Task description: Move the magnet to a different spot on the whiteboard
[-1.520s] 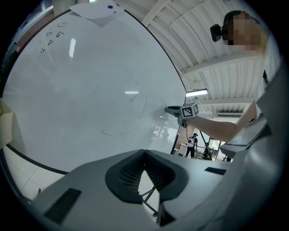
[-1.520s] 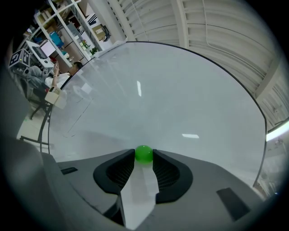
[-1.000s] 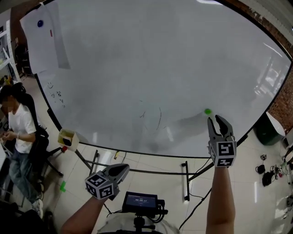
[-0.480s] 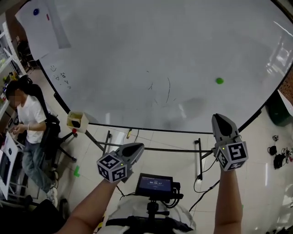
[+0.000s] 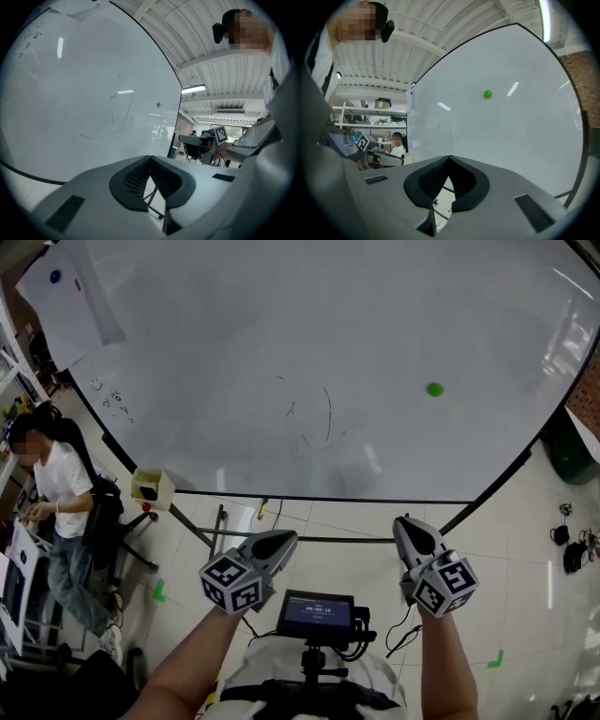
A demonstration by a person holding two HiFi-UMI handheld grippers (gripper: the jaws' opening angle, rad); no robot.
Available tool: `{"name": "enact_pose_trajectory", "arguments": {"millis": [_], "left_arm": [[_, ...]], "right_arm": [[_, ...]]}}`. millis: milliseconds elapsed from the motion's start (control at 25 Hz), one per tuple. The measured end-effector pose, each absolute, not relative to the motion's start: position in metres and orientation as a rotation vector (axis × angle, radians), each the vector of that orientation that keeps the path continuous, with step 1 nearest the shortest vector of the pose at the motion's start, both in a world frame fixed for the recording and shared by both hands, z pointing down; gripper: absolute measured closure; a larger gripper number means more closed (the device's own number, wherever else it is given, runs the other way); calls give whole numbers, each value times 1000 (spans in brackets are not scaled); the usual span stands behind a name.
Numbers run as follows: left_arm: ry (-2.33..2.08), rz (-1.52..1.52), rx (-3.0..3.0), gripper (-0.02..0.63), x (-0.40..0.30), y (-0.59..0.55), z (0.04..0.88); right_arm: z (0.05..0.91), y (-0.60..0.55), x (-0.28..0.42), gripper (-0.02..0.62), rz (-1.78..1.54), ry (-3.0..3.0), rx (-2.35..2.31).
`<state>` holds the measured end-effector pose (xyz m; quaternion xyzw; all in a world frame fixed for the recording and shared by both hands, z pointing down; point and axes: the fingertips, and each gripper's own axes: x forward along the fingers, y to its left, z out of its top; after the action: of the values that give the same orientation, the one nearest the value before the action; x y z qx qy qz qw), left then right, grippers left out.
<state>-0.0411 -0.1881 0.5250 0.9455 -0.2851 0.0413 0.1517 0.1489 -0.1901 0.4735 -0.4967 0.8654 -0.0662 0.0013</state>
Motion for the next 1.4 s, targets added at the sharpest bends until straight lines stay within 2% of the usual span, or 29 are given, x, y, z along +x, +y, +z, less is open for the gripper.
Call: {"name": "enact_pose_trajectory", "arguments": {"millis": [720, 1400], "left_arm": [[-798, 129, 2697, 584, -9, -168, 537], [-767, 149, 2695, 584, 32, -166, 544]], "right_arm": [[501, -145, 137, 563, -367, 2720, -1344], [510, -139, 170, 565, -398, 2707, -1324]]}}
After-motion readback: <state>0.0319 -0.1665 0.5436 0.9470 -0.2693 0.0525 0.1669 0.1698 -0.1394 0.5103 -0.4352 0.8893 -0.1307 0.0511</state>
